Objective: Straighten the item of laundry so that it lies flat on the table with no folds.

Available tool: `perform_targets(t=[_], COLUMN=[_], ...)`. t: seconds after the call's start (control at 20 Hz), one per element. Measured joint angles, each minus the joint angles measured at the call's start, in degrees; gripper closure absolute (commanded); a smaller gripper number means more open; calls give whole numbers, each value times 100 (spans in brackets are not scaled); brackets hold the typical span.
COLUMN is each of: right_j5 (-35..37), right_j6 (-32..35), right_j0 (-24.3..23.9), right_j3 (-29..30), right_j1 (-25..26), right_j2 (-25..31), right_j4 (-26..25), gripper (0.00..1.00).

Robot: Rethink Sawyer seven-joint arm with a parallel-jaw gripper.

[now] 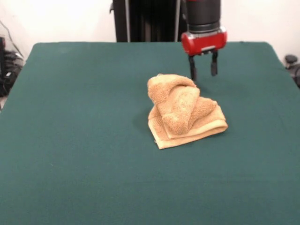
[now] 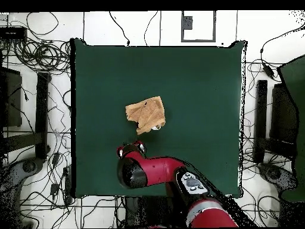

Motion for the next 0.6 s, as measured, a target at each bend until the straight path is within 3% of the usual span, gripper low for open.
perform_targets(t=[0.35, 0.6], right_j5=[-1073, -1371], right_j6=[40, 40], right_j0=[622, 951], right_j3=[273, 345], right_j1=[-237, -550], right_j2=[-596, -1043], right_j4=[599, 723], gripper=[0, 0])
